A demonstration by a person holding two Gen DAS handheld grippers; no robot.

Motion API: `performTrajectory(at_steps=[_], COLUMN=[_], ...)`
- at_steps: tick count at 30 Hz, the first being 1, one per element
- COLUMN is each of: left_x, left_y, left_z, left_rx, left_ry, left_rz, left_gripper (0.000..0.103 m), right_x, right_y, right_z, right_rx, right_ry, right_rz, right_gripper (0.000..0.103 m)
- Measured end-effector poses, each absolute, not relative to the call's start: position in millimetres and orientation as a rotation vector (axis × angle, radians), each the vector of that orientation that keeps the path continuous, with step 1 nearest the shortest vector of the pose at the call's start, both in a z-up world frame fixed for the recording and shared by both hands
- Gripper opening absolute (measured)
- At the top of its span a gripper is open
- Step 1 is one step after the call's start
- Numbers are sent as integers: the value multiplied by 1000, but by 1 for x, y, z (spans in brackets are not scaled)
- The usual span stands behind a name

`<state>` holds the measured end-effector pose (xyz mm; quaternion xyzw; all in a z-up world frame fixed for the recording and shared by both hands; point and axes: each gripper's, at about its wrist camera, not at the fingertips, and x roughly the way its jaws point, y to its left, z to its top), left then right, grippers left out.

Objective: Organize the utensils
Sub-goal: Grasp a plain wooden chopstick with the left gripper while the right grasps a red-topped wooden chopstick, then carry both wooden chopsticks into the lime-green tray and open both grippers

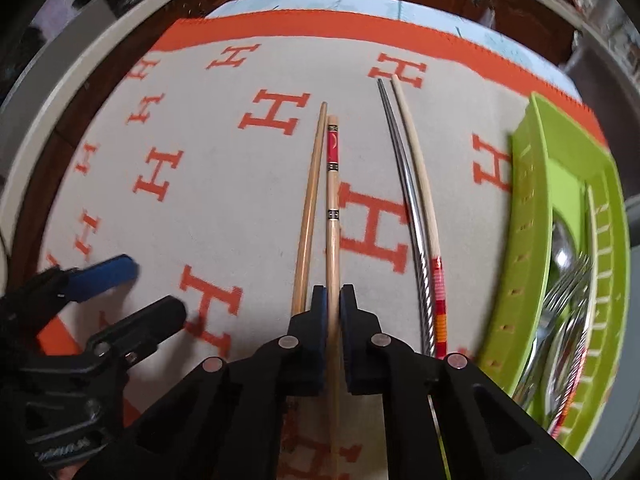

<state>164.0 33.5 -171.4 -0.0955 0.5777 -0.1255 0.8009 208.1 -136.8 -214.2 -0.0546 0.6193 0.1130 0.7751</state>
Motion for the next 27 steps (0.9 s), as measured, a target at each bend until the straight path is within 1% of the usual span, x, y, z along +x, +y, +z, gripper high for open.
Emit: performTrajectory(at_steps=[8, 9, 10, 11, 15, 21, 26, 27], left_x=[184, 187, 190, 193, 201, 203, 202, 202], left_y=[2, -3, -7, -11, -31, -61, -87, -90], left_z=[-174, -176, -177, -178, -186, -187, -188, -188], left_rx=[-210, -211, -213, -214, -205, -99, 30, 43], left_ry=[1291, 1303, 1315, 1329, 1390, 1408, 1381, 1376], left_rz=[-329, -334, -335, -336, -317, -267, -223, -216], left_gripper=[65, 63, 61, 56, 44, 44, 44, 42], right_x=[189, 186, 184, 182, 169, 154, 146, 146], right_y=[-177, -184, -190, -195, -227, -275, -314, -320], right_z=[-187, -181, -175, -169, -140, -115, -114, -116], right_rx=[116, 135, 154, 167, 217, 247, 265, 267], right_ry=[1299, 1287, 1272, 1263, 1201, 1126, 1114, 1117], right_rz=[243, 238, 235, 233, 202, 128, 45, 27], right_gripper=[6, 6, 6, 6, 6, 6, 6, 6])
